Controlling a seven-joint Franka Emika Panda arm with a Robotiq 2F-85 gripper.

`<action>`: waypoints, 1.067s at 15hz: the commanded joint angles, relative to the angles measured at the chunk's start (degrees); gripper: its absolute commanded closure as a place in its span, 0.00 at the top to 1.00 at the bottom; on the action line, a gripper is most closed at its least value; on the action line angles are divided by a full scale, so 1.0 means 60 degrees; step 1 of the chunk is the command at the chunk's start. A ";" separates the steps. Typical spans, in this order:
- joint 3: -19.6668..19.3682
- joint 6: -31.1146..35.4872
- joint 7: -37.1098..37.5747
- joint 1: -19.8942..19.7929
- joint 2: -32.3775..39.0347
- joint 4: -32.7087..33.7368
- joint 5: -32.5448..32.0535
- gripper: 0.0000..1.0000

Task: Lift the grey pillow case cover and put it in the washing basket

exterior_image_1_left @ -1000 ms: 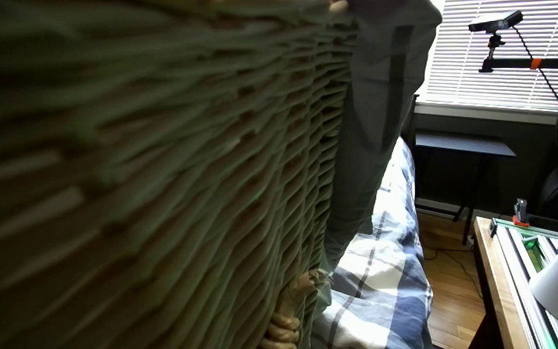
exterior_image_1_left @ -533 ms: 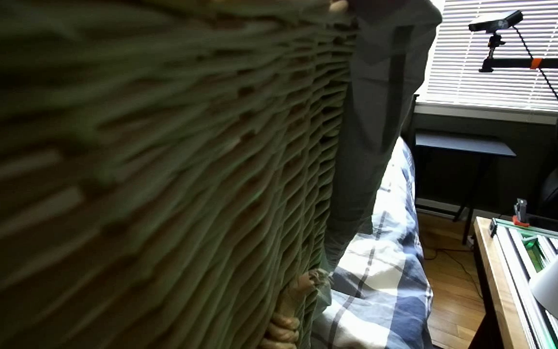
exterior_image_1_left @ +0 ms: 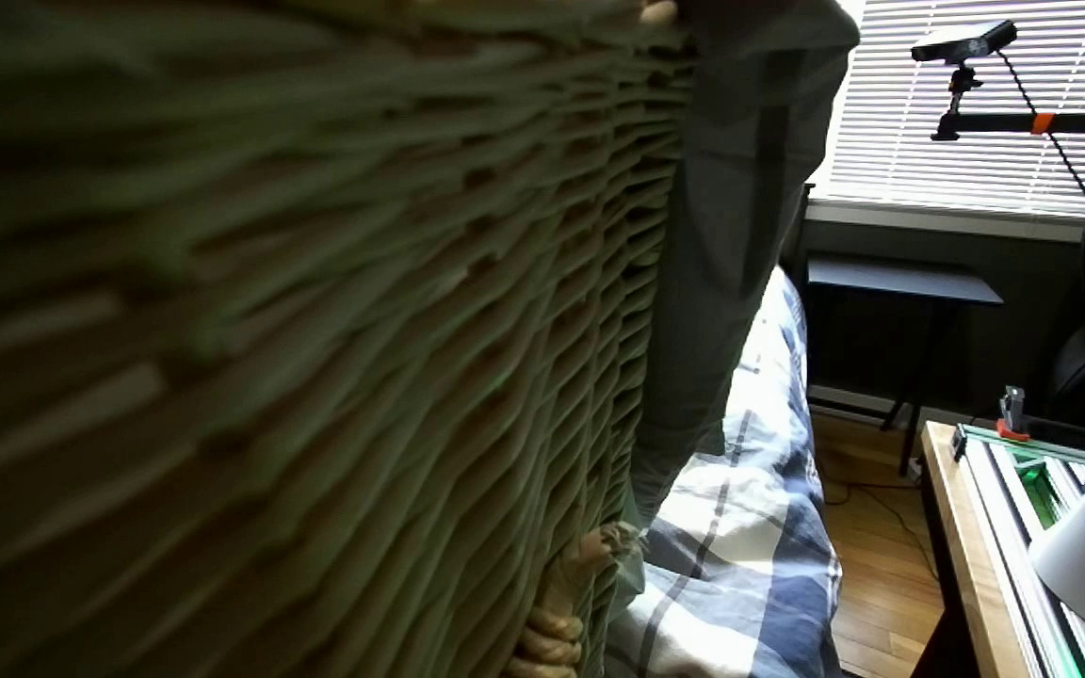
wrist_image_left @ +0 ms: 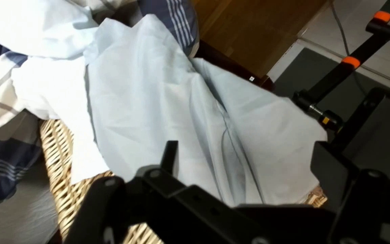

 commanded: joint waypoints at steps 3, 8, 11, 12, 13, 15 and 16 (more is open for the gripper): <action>0.1418 -0.0194 -0.2775 -0.2373 0.0624 -0.1547 0.2175 1.00; 0.3226 0.0813 -0.4654 -0.4758 0.0955 -0.2837 0.3837 1.00; 0.4250 0.2213 -0.5763 -0.5551 0.1038 -0.3495 0.4661 1.00; 0.4500 0.2655 -0.6112 -0.5662 0.1082 -0.3647 0.5076 1.00; 0.4772 0.3163 -0.6409 -0.5752 0.1113 -0.3779 0.5406 1.00; 0.5186 0.3728 -0.7119 -0.5765 0.1254 -0.3907 0.6062 1.00; 0.5354 0.3829 -0.7486 -0.5745 0.1311 -0.3938 0.6320 1.00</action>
